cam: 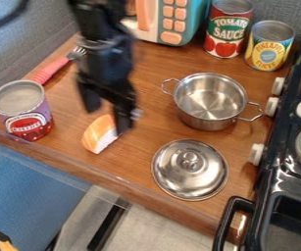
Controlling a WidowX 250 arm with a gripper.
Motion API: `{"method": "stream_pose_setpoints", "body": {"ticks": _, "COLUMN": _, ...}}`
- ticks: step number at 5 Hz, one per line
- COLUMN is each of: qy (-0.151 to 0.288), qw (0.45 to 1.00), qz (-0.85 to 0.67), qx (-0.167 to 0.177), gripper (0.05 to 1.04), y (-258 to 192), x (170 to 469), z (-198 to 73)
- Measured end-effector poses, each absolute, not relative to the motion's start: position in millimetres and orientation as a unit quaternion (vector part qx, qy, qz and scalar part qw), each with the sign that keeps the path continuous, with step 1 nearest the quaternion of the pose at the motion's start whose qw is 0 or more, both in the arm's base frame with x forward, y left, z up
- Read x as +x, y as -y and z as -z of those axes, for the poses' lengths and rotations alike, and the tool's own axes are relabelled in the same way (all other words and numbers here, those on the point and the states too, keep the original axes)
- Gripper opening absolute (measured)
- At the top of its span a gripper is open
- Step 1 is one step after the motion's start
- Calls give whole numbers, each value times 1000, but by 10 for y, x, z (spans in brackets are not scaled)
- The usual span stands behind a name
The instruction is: Placed the lid on the silver pot
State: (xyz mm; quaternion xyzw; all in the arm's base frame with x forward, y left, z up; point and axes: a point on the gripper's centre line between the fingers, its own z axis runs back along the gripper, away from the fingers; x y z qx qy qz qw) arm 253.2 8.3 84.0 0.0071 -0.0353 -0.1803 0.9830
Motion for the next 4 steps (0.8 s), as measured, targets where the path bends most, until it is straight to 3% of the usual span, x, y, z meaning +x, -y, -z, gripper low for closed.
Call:
{"method": "stream_pose_setpoints", "body": {"ticks": 2, "qy": 35, "qw": 966, "qz": 257, "qx": 18, "gripper": 1000, "y": 623, "x": 2763, "z": -712}}
{"method": "stream_pose_setpoints", "body": {"ticks": 4, "qy": 16, "qw": 960, "qz": 278, "qx": 30, "gripper": 1000, "y": 813, "x": 2782, "z": -549}}
